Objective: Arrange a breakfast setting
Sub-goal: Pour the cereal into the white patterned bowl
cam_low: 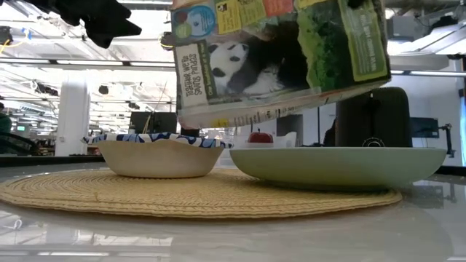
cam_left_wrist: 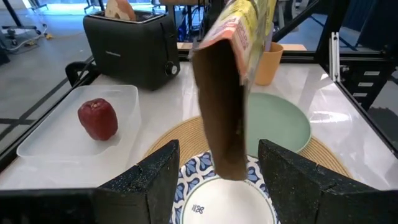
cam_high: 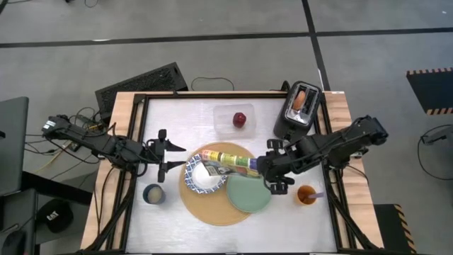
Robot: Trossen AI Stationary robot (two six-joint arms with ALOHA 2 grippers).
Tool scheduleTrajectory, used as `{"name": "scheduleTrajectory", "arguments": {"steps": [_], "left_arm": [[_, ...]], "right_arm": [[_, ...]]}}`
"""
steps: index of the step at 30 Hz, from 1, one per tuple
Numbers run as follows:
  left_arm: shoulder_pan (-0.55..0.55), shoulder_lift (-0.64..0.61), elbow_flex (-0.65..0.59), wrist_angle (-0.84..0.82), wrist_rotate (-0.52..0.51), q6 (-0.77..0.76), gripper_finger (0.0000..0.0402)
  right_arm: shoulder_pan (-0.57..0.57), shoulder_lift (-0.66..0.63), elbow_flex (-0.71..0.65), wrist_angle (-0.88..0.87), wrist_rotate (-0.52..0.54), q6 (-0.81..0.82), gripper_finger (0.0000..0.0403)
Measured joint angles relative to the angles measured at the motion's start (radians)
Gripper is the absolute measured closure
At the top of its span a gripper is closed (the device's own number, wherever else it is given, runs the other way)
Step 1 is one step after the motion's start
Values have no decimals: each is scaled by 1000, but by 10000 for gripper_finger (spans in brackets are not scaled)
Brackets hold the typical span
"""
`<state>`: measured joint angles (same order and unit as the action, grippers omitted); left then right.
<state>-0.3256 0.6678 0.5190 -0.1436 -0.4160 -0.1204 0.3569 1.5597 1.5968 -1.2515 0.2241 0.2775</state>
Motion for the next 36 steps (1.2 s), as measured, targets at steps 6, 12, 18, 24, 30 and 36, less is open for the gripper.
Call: {"name": "scheduleTrajectory", "arguments": {"steps": [6, 12, 18, 24, 30, 36], "left_arm": [[0, 0, 0, 1, 0, 0, 198], [0, 0, 0, 0, 0, 0, 198], [0, 8, 0, 0, 0, 1, 198], [0, 37, 1, 9, -14, 3, 198], [0, 67, 1, 71, -16, 30, 198], [0, 72, 1, 74, -16, 30, 198]], "right_arm": [[-6, 46, 68, -48, -5, -14, 212], [-12, 67, 86, -98, -3, -33, 213], [-26, 64, 86, -87, -35, -21, 213], [-32, 65, 86, -96, -55, -23, 213], [-44, 64, 86, -87, -44, -23, 213], [-39, 61, 86, -86, -52, -26, 213]]}}
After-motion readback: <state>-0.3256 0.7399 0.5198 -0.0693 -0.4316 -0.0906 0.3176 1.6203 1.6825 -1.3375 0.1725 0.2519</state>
